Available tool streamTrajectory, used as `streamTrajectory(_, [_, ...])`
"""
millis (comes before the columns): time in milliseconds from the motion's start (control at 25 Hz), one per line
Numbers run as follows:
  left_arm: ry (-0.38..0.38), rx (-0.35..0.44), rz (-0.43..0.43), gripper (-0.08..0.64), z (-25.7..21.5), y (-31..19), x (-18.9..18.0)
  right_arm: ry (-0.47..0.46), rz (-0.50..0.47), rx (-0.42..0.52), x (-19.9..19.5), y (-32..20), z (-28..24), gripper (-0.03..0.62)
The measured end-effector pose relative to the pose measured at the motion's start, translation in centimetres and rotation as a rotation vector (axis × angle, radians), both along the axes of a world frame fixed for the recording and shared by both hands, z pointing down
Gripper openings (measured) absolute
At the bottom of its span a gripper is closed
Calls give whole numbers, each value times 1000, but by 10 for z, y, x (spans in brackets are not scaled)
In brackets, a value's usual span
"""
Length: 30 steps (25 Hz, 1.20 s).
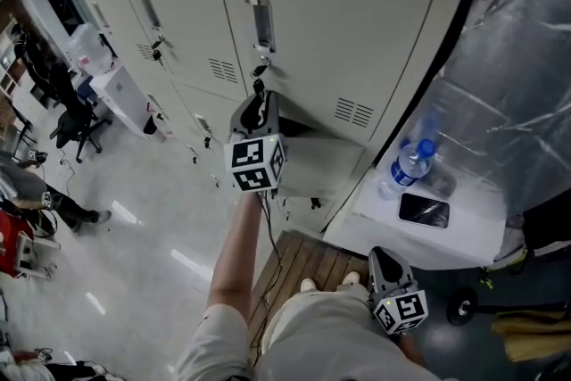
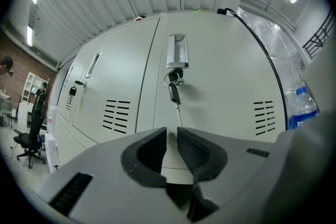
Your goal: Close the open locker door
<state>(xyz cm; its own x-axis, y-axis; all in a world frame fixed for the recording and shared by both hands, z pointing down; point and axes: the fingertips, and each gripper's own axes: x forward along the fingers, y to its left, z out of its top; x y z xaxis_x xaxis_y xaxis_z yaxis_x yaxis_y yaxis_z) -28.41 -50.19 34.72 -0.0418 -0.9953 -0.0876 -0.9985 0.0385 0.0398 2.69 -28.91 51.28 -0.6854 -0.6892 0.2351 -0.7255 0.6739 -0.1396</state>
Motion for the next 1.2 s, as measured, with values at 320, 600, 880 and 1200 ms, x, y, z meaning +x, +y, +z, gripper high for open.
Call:
streamTrajectory(320, [-10, -11, 12, 64, -1, -7, 2, -5, 6, -9, 0, 0, 1, 34])
streamTrajectory(600, [-19, -30, 37, 64, -2, -2, 3, -1, -25, -1, -10, 3, 0, 34])
streamTrajectory(880, [-20, 21, 21, 38, -14, 36, 3, -13, -65, -5, -23, 9, 0, 34])
streamTrajectory(1200, [1, 42, 50, 21, -10, 114, 16, -33, -160, 5, -48, 22, -2, 34])
